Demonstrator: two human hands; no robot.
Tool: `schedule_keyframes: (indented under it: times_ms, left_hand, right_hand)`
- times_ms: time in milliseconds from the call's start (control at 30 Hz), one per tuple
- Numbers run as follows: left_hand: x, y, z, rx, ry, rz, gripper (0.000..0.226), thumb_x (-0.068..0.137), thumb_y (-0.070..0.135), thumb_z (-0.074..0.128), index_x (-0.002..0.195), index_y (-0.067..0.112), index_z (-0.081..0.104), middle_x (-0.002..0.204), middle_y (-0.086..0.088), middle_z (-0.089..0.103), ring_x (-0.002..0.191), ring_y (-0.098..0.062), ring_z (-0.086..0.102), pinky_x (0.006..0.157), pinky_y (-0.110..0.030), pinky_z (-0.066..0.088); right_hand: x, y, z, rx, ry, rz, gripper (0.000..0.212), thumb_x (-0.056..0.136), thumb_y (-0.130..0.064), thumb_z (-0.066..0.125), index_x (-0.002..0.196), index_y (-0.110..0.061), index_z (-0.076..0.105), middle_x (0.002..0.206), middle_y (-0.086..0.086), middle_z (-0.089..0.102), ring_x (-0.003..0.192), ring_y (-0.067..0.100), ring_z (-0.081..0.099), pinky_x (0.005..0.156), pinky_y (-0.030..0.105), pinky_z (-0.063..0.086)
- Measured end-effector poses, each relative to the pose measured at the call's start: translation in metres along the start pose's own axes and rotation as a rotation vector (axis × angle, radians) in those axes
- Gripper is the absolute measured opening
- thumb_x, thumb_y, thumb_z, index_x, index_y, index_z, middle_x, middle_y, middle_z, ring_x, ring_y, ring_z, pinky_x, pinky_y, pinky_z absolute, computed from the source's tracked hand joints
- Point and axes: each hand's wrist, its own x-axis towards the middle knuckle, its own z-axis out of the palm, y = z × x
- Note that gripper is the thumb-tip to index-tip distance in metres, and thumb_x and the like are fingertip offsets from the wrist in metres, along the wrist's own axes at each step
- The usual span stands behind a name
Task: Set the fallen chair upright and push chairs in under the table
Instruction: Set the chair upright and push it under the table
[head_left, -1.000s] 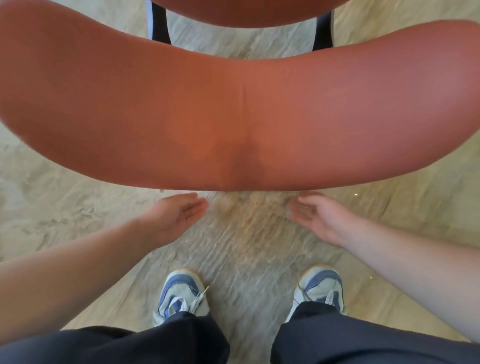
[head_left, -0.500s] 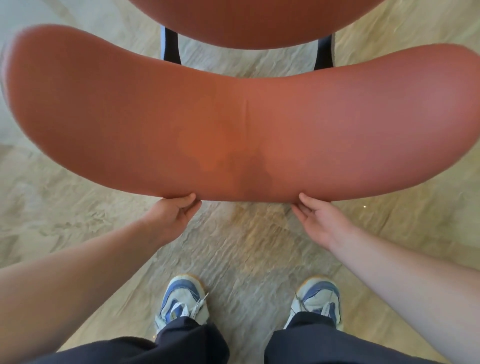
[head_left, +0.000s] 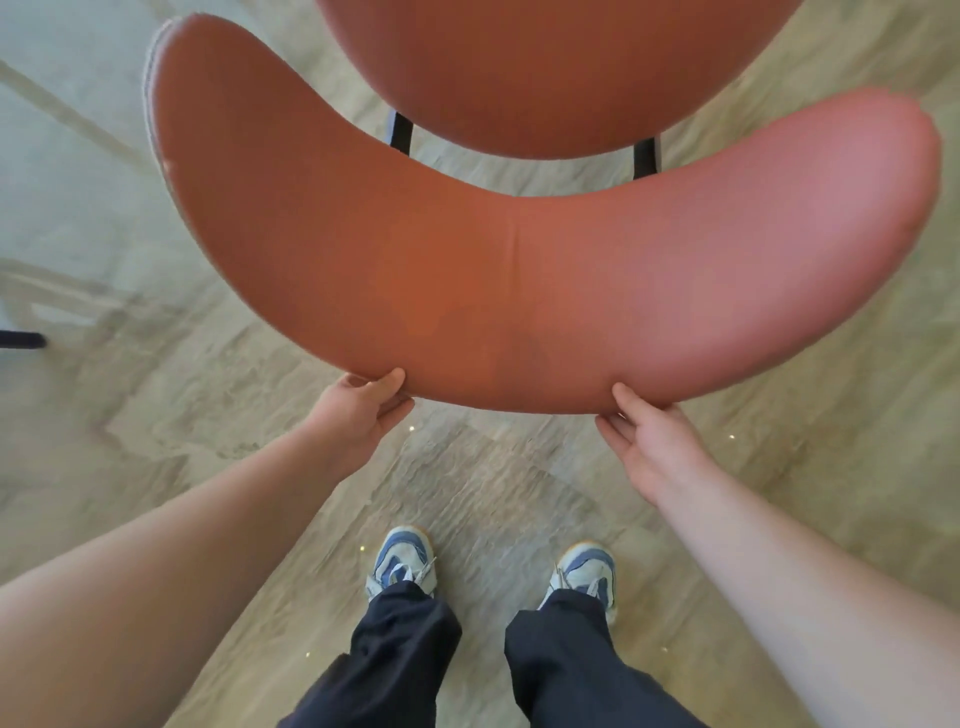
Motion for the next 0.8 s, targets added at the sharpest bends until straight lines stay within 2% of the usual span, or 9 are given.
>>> schedule_keyframes:
  times_ms: [67,133,367,433,533,600,667,800]
  left_hand:
    - [-0.024,0.028,0.013,-0.010,0.018,0.010,0.015,0.105,0.011,0.062,0.118,0.005,0.060,0.136,-0.018,0.066,0.111,-0.026,0.069,0.100,-0.038,0.052]
    - [-0.044,0.055,0.026,-0.018,0.035,0.017,0.021,0.105,0.016,0.063,0.123,0.005,0.059,0.134,-0.018,0.067,0.114,-0.028,0.068,0.100,-0.038,0.053]
    - [-0.095,0.154,0.075,0.033,0.182,0.102,0.020,0.102,0.020,0.069,0.111,0.004,0.061,0.128,-0.021,0.069,0.109,-0.031,0.071,0.088,-0.038,0.059]
    - [-0.103,0.178,0.087,0.036,0.169,0.128,0.027,0.102,0.019,0.068,0.121,0.001,0.060,0.130,-0.022,0.069,0.110,-0.031,0.071,0.084,-0.037,0.060]
    - [-0.114,0.216,0.107,0.022,0.148,0.179,0.038,0.103,0.015,0.067,0.135,0.000,0.053,0.131,-0.021,0.069,0.102,-0.028,0.073,0.075,-0.033,0.063]
    - [-0.117,0.243,0.119,0.022,0.140,0.201,0.036,0.102,0.015,0.068,0.132,0.001,0.052,0.129,-0.019,0.068,0.100,-0.029,0.074,0.071,-0.032,0.065]
    - [-0.119,0.269,0.128,0.027,0.142,0.214,0.027,0.101,0.017,0.070,0.120,0.007,0.054,0.125,-0.018,0.068,0.099,-0.029,0.075,0.070,-0.032,0.066]
    - [-0.122,0.326,0.150,0.064,0.120,0.224,0.023,0.097,0.022,0.075,0.111,0.017,0.058,0.123,-0.015,0.070,0.099,-0.028,0.076,0.080,-0.039,0.064]
  right_hand:
    - [-0.019,-0.029,0.014,-0.008,0.021,0.007,0.030,0.096,-0.006,0.064,0.123,-0.012,0.054,0.132,0.010,0.062,0.120,0.027,0.061,0.103,0.040,0.047]
    - [-0.037,-0.057,0.027,-0.014,0.030,0.014,0.026,0.096,-0.006,0.065,0.119,-0.012,0.055,0.132,0.012,0.062,0.117,0.028,0.061,0.104,0.041,0.047]
    - [-0.083,-0.159,0.073,-0.086,0.048,0.001,0.015,0.092,-0.010,0.071,0.099,-0.013,0.058,0.125,0.014,0.066,0.114,0.031,0.065,0.085,0.040,0.055]
    - [-0.091,-0.183,0.087,-0.104,0.057,-0.023,0.015,0.091,-0.012,0.072,0.099,-0.013,0.059,0.124,0.015,0.067,0.111,0.031,0.067,0.079,0.040,0.057]
    - [-0.099,-0.219,0.109,-0.119,0.086,-0.057,0.017,0.091,-0.015,0.073,0.099,-0.015,0.059,0.125,0.015,0.067,0.112,0.033,0.066,0.080,0.044,0.058]
    - [-0.104,-0.244,0.126,-0.119,0.116,-0.074,0.017,0.090,-0.017,0.074,0.098,-0.016,0.059,0.125,0.013,0.066,0.112,0.033,0.066,0.079,0.044,0.059]
    - [-0.110,-0.270,0.142,-0.122,0.137,-0.088,0.017,0.091,-0.019,0.073,0.100,-0.015,0.059,0.124,0.012,0.066,0.110,0.032,0.067,0.075,0.044,0.061]
    - [-0.126,-0.326,0.180,-0.115,0.161,-0.106,0.017,0.092,-0.022,0.071,0.104,-0.016,0.059,0.115,0.004,0.066,0.097,0.021,0.067,0.061,0.039,0.063]
